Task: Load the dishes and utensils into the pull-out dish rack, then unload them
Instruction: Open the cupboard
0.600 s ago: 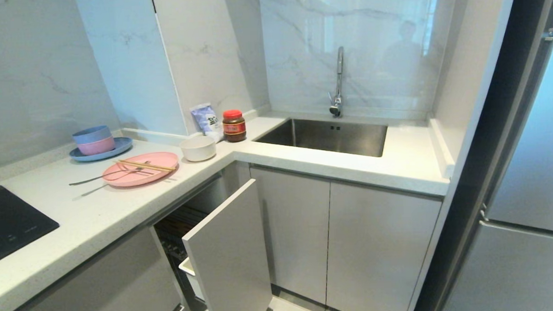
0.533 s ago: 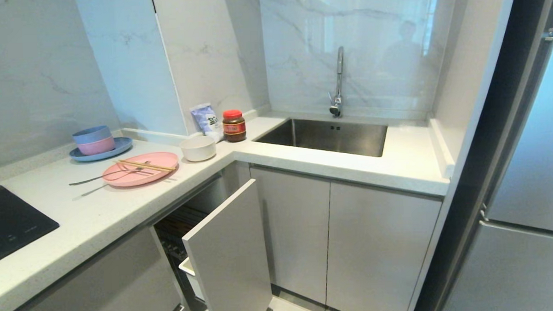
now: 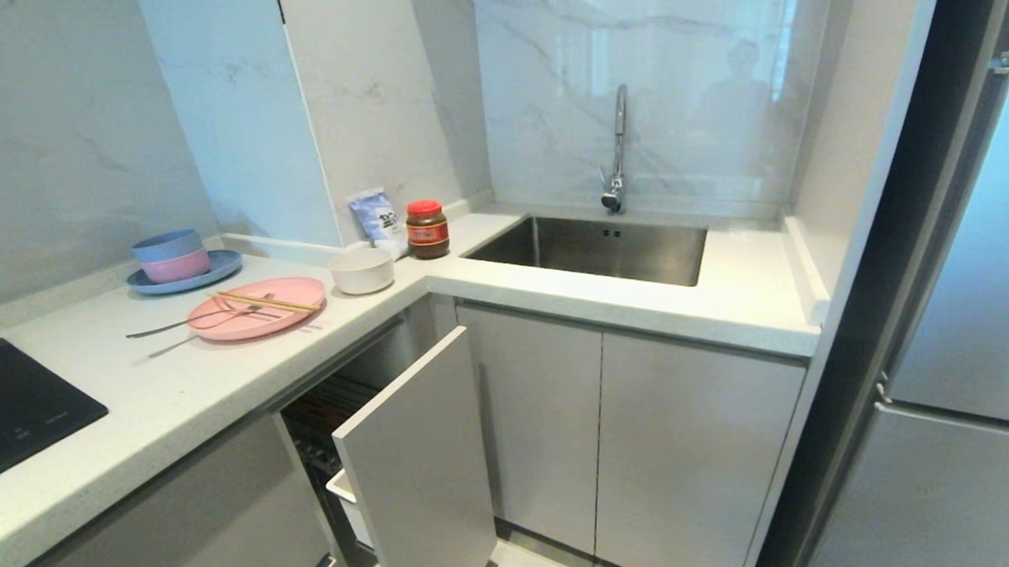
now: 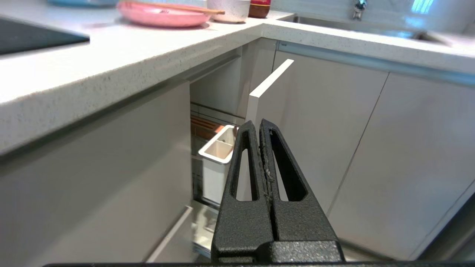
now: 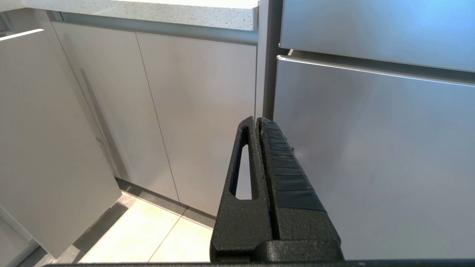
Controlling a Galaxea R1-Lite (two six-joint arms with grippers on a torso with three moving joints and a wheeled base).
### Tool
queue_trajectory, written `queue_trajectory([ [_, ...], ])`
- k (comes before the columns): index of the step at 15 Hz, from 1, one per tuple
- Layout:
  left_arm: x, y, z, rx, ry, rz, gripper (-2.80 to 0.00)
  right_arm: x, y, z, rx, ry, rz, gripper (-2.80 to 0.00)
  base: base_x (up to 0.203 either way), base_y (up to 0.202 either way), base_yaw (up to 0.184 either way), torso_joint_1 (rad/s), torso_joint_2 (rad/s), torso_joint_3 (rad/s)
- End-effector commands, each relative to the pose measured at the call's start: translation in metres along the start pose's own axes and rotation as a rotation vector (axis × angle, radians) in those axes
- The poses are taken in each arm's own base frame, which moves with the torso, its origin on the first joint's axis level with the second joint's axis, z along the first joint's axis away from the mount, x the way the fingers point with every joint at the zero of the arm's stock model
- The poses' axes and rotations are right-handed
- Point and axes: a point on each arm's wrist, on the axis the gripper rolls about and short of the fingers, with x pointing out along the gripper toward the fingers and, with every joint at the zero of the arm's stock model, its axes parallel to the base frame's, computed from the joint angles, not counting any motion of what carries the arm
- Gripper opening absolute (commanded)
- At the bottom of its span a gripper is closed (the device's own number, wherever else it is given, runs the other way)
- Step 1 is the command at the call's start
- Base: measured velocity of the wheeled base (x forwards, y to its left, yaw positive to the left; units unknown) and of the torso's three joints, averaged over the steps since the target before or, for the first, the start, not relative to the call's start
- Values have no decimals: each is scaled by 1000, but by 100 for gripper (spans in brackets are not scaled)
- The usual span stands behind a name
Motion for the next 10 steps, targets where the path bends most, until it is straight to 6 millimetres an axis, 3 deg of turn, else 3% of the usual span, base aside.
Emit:
queue_trajectory([
  [1, 0, 0, -2, 64, 4, -2, -280, 0, 0, -1, 0, -2, 0, -280, 0, 0, 0, 0, 0, 0],
  [3, -9, -2, 35, 87, -86, -4, -280, 0, 0, -1, 0, -2, 0, -280, 0, 0, 0, 0, 0, 0],
  [5, -19, -5, 96, 104, -160, -5, -280, 0, 0, -1, 0, -2, 0, -280, 0, 0, 0, 0, 0, 0],
  [6, -21, -7, 137, 109, -193, -4, -280, 0, 0, -1, 0, -2, 1, -280, 0, 0, 0, 0, 0, 0],
  [8, -2, -10, 205, 116, -201, -2, -280, 0, 0, -1, 0, -2, 1, -280, 0, 0, 0, 0, 0, 0],
  [10, 39, -13, 258, 118, -171, 2, -280, 0, 0, -1, 0, -2, 1, -280, 0, 0, 0, 0, 0, 0],
])
